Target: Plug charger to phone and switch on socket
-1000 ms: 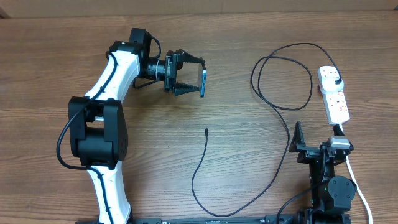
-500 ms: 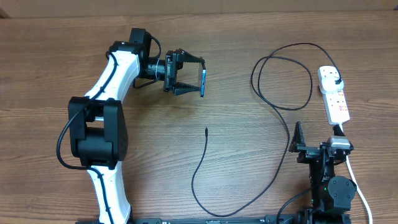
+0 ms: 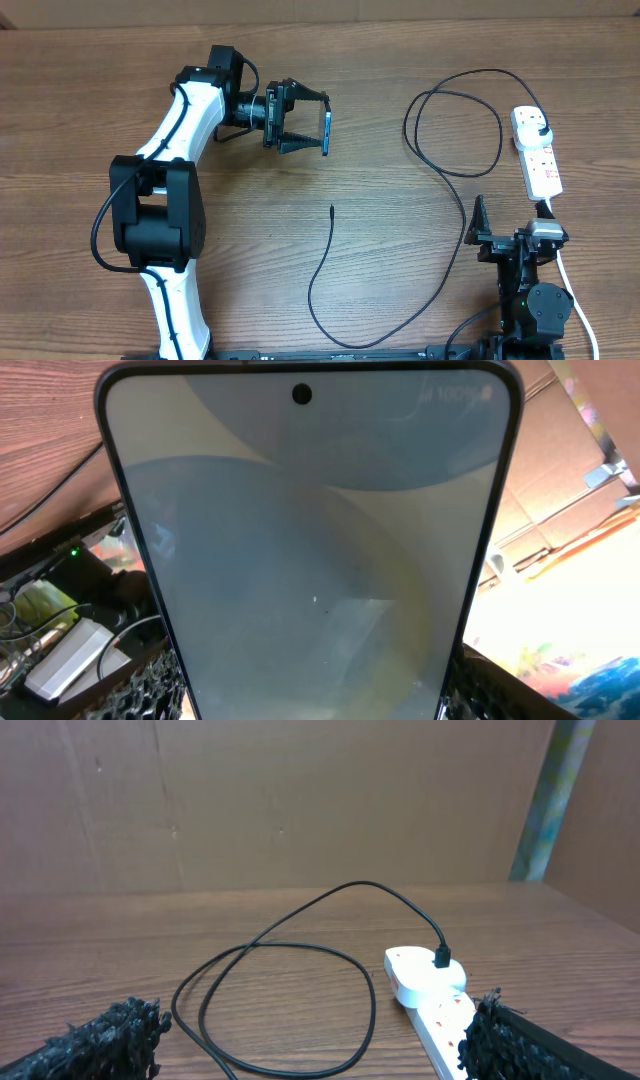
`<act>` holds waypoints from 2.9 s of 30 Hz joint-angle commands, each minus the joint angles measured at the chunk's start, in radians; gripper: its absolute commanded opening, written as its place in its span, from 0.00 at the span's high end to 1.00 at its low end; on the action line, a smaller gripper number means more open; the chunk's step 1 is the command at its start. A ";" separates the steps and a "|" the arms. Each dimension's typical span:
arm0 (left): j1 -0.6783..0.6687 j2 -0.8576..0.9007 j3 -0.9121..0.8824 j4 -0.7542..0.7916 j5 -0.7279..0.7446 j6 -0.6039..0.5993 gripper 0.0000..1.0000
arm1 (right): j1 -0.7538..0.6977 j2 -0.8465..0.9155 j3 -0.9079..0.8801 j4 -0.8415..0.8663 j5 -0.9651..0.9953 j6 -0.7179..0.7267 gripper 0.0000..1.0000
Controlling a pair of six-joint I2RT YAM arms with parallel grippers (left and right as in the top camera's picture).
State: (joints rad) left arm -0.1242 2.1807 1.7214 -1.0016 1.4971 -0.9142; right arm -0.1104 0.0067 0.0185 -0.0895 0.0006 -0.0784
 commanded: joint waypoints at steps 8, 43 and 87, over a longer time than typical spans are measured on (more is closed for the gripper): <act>0.003 0.009 0.029 0.001 0.064 -0.006 0.96 | 0.004 -0.003 -0.011 0.005 0.006 -0.002 0.00; 0.003 0.009 0.029 0.001 0.064 -0.006 0.96 | 0.004 -0.003 -0.011 0.005 0.006 -0.002 0.00; -0.001 0.009 0.029 0.024 -0.174 0.095 0.96 | 0.004 -0.003 -0.011 0.005 0.006 -0.002 0.00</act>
State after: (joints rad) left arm -0.1242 2.1807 1.7214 -0.9855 1.3411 -0.8753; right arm -0.1104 0.0067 0.0185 -0.0898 0.0006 -0.0780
